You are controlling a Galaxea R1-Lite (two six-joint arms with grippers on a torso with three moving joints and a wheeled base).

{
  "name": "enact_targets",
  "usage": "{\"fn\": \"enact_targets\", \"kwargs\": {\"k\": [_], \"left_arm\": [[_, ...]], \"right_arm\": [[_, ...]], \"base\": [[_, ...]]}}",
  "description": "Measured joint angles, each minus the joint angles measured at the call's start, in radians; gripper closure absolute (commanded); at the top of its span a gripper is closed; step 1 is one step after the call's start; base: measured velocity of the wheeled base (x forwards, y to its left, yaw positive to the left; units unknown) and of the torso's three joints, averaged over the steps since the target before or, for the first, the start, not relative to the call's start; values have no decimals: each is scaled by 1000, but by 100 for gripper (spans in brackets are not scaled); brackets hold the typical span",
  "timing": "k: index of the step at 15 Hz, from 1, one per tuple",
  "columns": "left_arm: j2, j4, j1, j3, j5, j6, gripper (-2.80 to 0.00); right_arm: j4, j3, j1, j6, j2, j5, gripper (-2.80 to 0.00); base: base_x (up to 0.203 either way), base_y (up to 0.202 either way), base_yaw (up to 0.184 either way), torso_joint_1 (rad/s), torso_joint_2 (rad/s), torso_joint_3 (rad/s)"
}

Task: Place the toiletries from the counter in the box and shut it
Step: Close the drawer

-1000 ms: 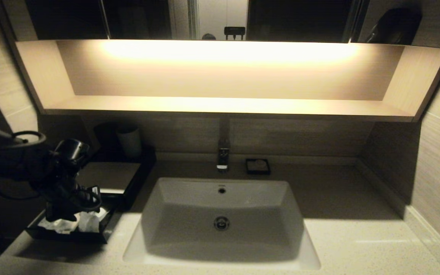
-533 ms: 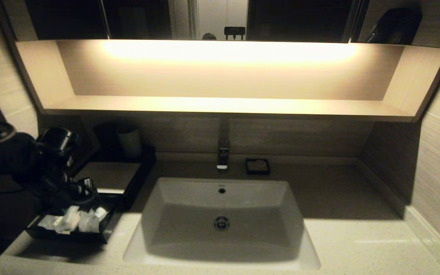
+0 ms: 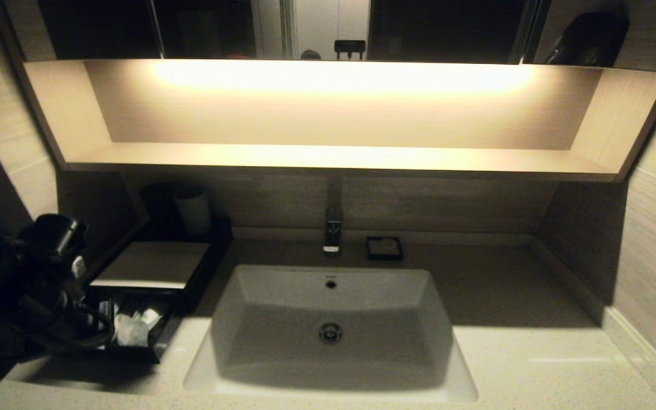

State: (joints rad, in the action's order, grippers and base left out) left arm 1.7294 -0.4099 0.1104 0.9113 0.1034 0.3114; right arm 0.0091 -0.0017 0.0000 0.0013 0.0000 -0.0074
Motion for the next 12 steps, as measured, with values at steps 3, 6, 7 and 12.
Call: {"fn": "enact_targets", "kwargs": {"k": [3, 6, 7, 12], "left_arm": [[10, -3, 0, -48, 0, -26, 0], [26, -6, 0, -60, 0, -75, 0], [33, -7, 0, -62, 0, -77, 0], [94, 10, 0, -61, 0, -83, 0]], "right_arm": [[0, 0, 0, 0, 0, 0, 0], [0, 0, 0, 0, 0, 0, 0], [0, 0, 0, 0, 0, 0, 0], [0, 0, 0, 0, 0, 0, 0]], "base": [[0, 0, 0, 0, 0, 0], [0, 0, 0, 0, 0, 0], [0, 0, 0, 0, 0, 0], [0, 0, 0, 0, 0, 0]]}}
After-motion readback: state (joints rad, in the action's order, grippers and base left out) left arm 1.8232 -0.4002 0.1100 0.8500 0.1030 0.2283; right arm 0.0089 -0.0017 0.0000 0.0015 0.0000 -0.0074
